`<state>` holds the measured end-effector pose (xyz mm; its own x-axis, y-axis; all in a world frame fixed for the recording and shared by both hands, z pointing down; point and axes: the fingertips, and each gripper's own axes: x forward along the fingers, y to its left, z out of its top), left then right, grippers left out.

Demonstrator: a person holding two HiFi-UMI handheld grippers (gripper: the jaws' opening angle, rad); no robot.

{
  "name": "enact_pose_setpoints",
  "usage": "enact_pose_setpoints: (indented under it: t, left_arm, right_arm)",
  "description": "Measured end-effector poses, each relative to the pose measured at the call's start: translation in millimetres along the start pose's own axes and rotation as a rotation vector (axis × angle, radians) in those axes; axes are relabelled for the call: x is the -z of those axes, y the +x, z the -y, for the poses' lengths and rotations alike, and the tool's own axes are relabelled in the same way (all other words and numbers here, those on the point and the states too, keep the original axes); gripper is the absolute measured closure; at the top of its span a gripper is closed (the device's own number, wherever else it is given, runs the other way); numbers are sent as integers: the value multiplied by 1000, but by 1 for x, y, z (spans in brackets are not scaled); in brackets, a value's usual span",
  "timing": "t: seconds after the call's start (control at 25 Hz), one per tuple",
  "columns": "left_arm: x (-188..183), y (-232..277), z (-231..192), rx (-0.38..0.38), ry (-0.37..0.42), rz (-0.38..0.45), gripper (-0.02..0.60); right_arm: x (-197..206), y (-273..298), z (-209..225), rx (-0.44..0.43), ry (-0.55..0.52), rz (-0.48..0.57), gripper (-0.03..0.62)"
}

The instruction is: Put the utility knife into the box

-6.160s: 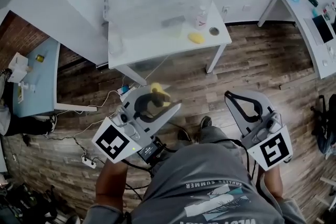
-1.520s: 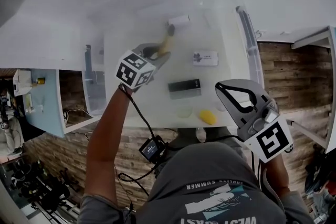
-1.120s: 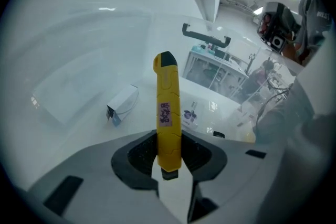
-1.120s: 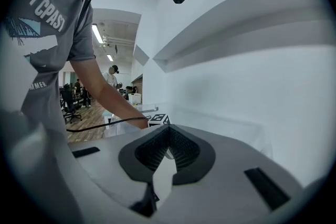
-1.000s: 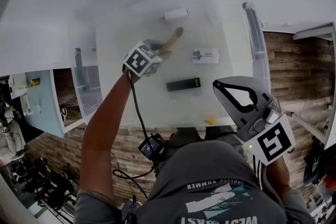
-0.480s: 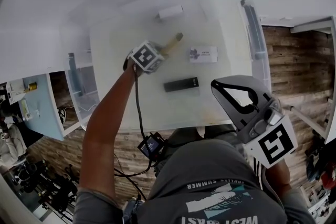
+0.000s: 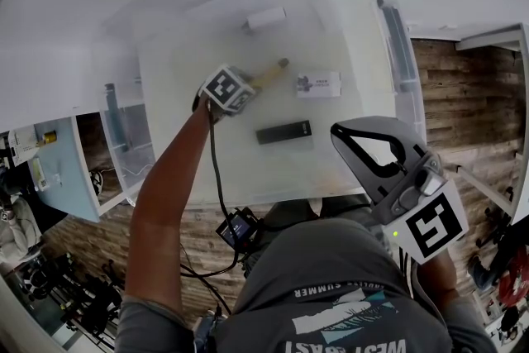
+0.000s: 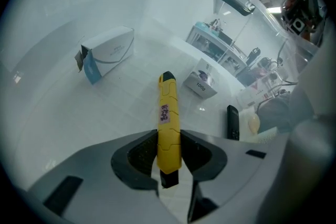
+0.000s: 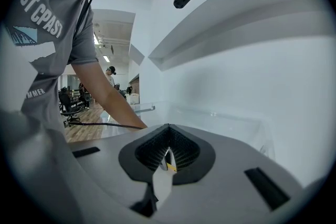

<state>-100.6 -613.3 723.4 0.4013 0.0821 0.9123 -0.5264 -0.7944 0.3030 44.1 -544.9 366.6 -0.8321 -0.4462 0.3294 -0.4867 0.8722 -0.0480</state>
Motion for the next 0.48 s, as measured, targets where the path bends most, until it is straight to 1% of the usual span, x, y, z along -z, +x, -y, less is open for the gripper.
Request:
enact_pose_setpoints:
  t: [0.16,0.32,0.48]
  left_arm:
    - [0,-9,3,-9,15,7,451]
    - [0,-27,10,-11,14,39,451]
    - [-1,-45,22,-11,44,62,449]
  right_arm:
    - [-3,-2,-2,-1,-1,3,583]
    - [-10,-4,-6,-7,-12,13,583]
    - [-15,-8,-14,-16,-24,29,583]
